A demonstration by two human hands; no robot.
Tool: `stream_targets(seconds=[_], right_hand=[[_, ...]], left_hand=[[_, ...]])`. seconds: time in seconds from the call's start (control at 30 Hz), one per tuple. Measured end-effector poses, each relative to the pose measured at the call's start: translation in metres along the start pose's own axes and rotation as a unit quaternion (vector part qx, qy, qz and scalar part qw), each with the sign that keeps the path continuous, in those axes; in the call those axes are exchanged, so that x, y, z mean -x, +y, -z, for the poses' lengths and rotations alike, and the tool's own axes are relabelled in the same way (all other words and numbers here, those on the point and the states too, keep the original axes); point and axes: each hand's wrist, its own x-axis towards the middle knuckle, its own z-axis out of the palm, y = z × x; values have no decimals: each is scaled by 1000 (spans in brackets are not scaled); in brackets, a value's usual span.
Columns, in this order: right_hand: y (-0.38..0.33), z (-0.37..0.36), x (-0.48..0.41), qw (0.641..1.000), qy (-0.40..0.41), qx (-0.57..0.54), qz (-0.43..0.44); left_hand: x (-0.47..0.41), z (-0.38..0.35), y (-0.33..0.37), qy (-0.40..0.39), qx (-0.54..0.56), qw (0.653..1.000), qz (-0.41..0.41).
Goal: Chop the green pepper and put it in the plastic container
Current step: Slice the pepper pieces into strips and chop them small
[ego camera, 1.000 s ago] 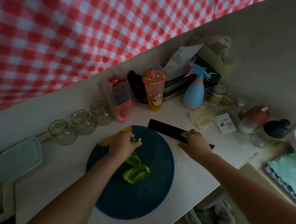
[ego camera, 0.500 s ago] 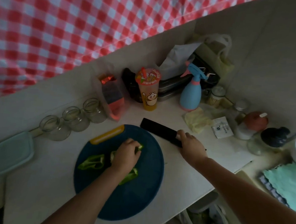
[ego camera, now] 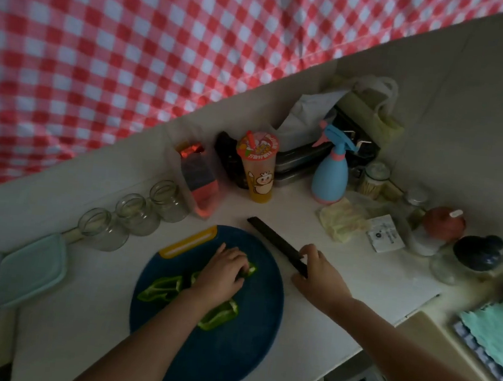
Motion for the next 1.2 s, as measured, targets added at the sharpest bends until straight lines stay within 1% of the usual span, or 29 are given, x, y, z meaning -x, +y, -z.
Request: stream_targets(seconds=[0.1, 0.23, 0.37, 0.47, 0.6, 0.7, 0.9, 1.2], right_hand=[[-1, -1, 9, 1000, 5, -14, 0], [-6, -9, 18, 999, 26, -46, 10], [-16, -22, 26, 996, 25, -79, 35], [-22, -32, 29, 995, 16, -66, 67], [-30, -44, 35, 997, 2, -16, 80], [-33, -44, 43, 997, 0, -10, 73], [-39, -40, 57, 998, -40, -12, 46], [-40, -37, 57, 998, -50, 18, 27]], left_hand=[[-3, 6, 8, 6, 18, 1000, 12], [-1, 6, 11, -8, 53, 998, 38], [5, 6, 12, 16, 63, 996, 59], [11, 2, 11, 31, 56, 995, 79], [17, -4, 13, 39, 58, 991, 111], [17, -6, 10, 40, 41, 992, 109], [17, -4, 3, 10, 2, 995, 99], [16, 1, -4, -3, 17, 998, 55]])
